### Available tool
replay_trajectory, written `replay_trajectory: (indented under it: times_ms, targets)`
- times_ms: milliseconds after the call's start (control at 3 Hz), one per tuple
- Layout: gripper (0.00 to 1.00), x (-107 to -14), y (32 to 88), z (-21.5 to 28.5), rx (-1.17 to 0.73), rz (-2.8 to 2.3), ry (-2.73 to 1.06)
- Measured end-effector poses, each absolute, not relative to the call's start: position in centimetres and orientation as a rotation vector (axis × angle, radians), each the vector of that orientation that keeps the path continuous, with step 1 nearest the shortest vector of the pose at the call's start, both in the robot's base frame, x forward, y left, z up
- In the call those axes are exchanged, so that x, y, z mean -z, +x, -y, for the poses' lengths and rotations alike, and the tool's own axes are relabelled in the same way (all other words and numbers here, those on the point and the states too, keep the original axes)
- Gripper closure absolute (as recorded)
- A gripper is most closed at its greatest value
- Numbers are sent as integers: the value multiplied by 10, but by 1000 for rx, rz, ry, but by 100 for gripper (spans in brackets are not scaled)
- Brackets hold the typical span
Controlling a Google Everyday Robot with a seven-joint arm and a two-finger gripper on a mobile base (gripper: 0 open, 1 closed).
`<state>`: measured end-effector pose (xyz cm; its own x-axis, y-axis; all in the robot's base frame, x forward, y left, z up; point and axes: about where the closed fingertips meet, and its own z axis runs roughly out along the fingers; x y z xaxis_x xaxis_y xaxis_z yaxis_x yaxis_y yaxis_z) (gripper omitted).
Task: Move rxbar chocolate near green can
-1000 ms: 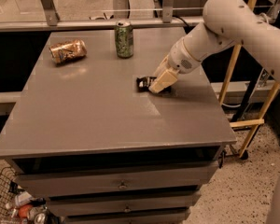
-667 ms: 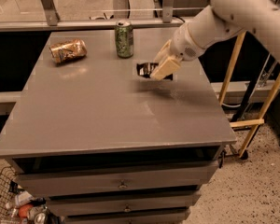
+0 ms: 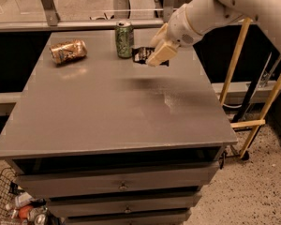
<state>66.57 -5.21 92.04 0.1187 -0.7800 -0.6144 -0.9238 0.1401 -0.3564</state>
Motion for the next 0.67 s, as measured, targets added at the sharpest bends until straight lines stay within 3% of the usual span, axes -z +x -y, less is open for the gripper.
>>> replay_trajectory:
  times_ms: [667]
  targets:
    - [100,-899,709,41,-215,-1719,-1690]
